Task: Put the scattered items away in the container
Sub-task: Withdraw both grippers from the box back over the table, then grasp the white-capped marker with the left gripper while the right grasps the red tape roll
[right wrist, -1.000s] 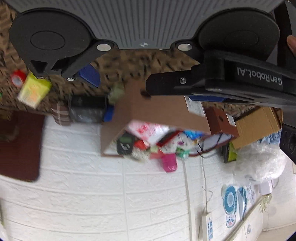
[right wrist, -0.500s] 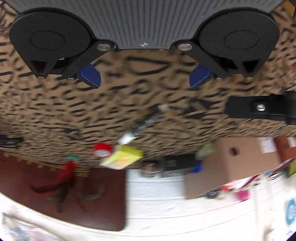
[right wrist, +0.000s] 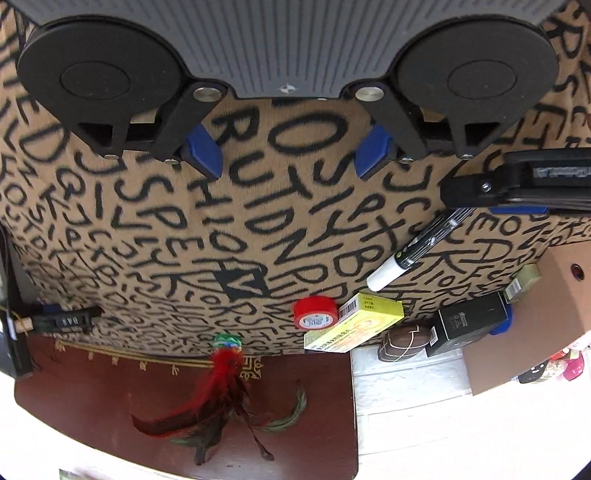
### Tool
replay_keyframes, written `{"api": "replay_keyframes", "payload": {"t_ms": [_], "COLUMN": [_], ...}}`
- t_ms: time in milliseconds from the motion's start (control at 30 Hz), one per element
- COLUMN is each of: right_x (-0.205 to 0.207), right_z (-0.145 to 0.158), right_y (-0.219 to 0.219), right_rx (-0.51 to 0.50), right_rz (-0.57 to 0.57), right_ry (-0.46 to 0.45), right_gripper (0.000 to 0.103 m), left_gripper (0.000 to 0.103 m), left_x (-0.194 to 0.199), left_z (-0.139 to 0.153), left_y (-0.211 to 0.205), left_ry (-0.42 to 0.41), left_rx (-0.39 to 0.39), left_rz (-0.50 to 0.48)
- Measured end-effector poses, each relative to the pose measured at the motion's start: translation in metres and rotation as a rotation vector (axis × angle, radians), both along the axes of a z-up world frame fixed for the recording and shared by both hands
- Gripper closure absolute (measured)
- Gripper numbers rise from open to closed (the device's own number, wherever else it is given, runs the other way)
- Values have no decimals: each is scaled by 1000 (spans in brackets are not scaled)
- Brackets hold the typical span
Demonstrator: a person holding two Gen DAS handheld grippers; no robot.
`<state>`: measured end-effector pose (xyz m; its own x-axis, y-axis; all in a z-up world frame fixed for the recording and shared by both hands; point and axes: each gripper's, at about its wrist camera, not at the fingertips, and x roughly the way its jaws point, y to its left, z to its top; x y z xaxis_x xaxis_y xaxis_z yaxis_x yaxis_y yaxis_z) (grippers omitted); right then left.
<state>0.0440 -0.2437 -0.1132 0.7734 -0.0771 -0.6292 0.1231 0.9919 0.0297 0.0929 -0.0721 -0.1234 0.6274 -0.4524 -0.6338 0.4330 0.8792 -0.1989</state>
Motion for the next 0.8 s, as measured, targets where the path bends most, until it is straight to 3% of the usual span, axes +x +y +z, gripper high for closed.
{"api": "replay_keyframes", "payload": {"t_ms": [100, 167, 233, 367, 467, 667, 800], "right_x": [14, 25, 38, 63, 84, 132, 152], "right_z": [-2, -3, -3, -1, 5, 3, 2], "right_y": [-2, -4, -5, -8, -12, -7, -8], "right_rx": [-7, -8, -13, -13, -3, -63, -85], "right_rz": [5, 8, 13, 46, 73, 143, 188], "right_ry": [-12, -18, -22, -14, -13, -38, -70], "right_gripper": [21, 21, 21, 21, 30, 31, 30], "left_gripper": [52, 76, 82, 89, 90, 91, 91], "left_x": [12, 21, 28, 36, 40, 43, 47], "left_z": [-1, -3, -5, -8, -11, -12, -13], "left_y": [-5, -9, -11, -7, -5, -7, -3], "left_ry": [-6, -15, -24, -19, -27, -44, -30], "left_rx": [13, 33, 43, 13, -2, 15, -16], "left_rz": [25, 43, 49, 60, 62, 50, 48]}}
